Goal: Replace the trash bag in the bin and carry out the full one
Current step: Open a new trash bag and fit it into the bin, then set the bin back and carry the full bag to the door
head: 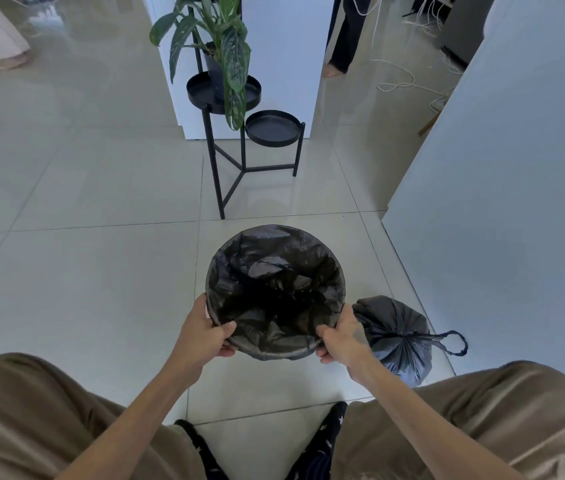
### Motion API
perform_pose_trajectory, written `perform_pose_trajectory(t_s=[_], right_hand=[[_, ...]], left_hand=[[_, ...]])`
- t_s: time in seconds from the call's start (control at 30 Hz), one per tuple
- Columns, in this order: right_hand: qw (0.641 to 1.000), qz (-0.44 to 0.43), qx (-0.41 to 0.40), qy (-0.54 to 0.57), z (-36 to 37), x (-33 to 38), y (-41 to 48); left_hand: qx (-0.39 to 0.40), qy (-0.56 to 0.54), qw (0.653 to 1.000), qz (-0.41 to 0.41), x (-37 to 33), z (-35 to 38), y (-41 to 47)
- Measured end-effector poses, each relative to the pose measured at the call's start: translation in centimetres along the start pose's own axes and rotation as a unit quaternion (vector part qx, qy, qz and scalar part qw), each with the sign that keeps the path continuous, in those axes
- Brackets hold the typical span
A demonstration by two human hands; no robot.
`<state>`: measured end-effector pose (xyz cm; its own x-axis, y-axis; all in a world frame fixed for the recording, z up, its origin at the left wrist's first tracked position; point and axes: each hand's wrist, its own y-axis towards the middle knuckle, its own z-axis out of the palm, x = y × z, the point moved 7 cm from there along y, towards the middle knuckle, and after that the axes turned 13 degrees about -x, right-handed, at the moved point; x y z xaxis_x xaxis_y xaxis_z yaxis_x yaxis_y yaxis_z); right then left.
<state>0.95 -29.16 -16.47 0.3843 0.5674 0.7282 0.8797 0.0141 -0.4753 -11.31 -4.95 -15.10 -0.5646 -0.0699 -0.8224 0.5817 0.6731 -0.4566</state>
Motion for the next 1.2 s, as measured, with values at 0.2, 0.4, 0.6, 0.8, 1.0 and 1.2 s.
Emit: perform_pose_trajectory(t_s=[0.2,0.4,0.6,0.8,1.0,1.2], right_hand=[[0.998,-0.012,-0.050,0.029,-3.6,3.1,3.0],[0.989,-0.024,-0.143,0.041,-10.4,5.7,9.1],[0.977,-0.015,-0.203,0.057,-16.0,5.7,15.1],[0.965,0.021,-0.255,0.067,-19.0,3.4,19.6],[0.960,0.047,-0.267,0.068,-19.5,1.7,21.7],[0.967,0.068,-0.228,0.091,-19.2,1.3,22.0]], left_hand=[[0.027,-0.036,0.998,0.031,-4.9,4.1,2.1],[0.071,-0.048,0.994,0.071,-11.6,11.7,5.6],[0.112,-0.039,0.989,0.086,-16.5,20.0,9.0],[0.133,-0.025,0.987,0.088,-17.8,26.7,11.2],[0.138,0.004,0.987,0.077,-17.7,30.2,13.1],[0.165,0.032,0.983,0.069,-17.6,30.3,13.8]])
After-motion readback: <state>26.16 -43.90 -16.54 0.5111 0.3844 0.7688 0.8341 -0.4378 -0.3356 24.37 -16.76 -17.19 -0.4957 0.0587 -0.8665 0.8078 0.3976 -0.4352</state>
